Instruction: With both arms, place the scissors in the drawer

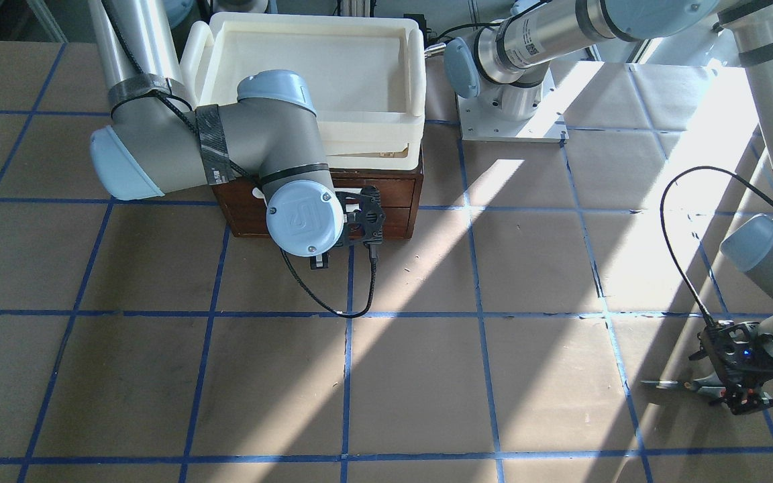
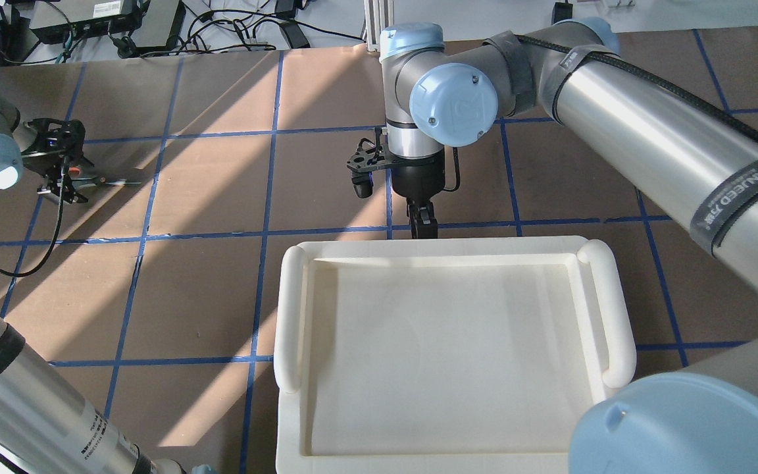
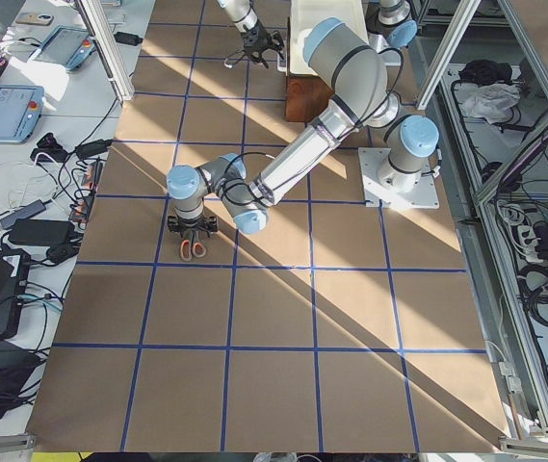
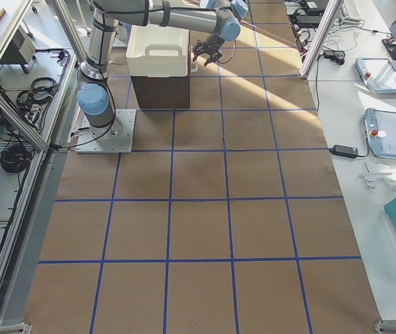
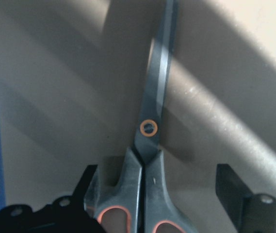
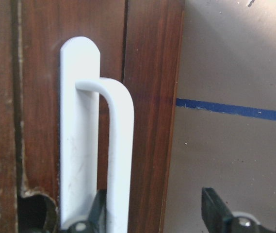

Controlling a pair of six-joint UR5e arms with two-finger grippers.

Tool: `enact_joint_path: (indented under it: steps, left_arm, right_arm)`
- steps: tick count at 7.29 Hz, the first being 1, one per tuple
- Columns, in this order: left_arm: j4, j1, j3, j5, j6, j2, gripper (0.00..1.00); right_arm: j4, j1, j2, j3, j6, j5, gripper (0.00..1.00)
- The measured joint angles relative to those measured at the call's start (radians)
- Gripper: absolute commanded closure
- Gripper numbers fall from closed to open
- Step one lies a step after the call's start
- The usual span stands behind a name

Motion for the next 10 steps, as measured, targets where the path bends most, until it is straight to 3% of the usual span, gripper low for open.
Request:
enact_joint_path:
  steps: [2, 4, 10]
  left_arm:
    - [0.000, -0.001, 0.000, 0.000, 0.000, -0.002, 0.36]
    - [0.002, -0.001, 0.001, 0.002, 0.011, -0.004, 1.00]
    - [0.007, -0.019, 0.003, 0.002, 0.048, 0.021, 1.00]
  right_arm:
    - [-0.017, -0.006, 0.009, -0.016, -0.009, -0.013, 0.29]
    - [-0.024, -0.009, 0.033, -0.065, -0.014, -0.026, 0.29]
    - [-0.032, -0.027, 0.101, -0.192, -0.029, -0.045, 0.33]
